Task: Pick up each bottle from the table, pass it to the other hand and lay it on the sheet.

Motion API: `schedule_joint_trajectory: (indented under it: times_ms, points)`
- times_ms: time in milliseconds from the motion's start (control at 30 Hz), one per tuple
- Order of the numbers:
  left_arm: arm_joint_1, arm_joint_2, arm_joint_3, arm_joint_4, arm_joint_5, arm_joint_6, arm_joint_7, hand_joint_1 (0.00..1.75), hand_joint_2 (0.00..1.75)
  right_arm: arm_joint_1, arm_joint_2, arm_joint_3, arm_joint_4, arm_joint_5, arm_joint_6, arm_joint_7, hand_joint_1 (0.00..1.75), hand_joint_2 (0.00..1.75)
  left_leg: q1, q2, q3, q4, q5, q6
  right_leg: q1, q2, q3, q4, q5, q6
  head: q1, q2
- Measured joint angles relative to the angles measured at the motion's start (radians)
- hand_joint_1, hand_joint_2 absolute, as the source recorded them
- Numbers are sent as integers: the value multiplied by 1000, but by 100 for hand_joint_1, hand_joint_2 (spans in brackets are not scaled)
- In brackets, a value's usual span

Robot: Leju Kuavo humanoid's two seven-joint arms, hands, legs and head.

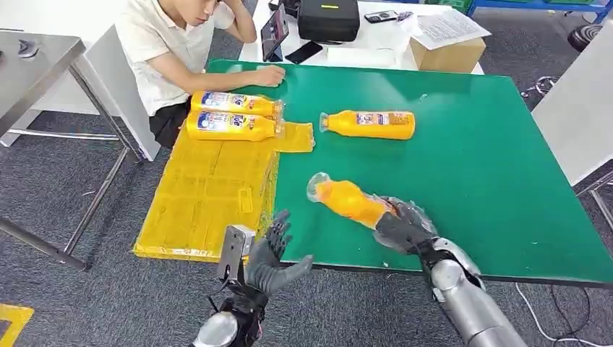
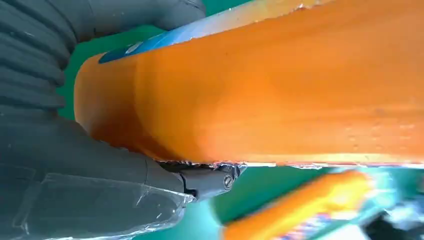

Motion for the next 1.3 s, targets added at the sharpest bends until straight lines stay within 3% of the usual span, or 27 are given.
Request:
schedule_joint_trajectory:
  times_ms: [367,800,1200,1233,1267,1300]
  points:
    - [-62,9,-16,48,30,64,-68,0,175,16,123,168,-87,-65,-57,18,175,175,0,-1,-5,0,0,0,0,-1,-5,0,0,0,0,0]
    - [-65,11,-13,-67,59,53,-113,0,175,21,199,256,-54,-93,-71,11,175,175,0,-1,-8,0,0,0,0,-1,-8,0,0,0,1,0]
    - [-120,11,3,-12,131,52,-78,2,175,-11,220,310,-51,-47,-134,42,175,175,0,-2,-8,0,0,0,0,-2,-7,1,0,0,0,0]
    - [-130,11,4,1,129,55,-86,159,175,-13,220,317,-54,-42,-138,48,175,175,0,-2,-8,0,0,0,0,-2,-7,1,0,0,1,0]
    - [-139,10,5,12,127,59,-93,175,175,-15,220,320,-56,-40,-140,52,175,175,0,-2,-8,0,0,0,0,-2,-7,1,0,0,1,0]
    - [-146,10,5,24,122,62,-101,175,175,-17,220,325,-59,-38,-141,56,175,175,0,-2,-8,0,0,0,0,-2,-7,1,0,0,0,0]
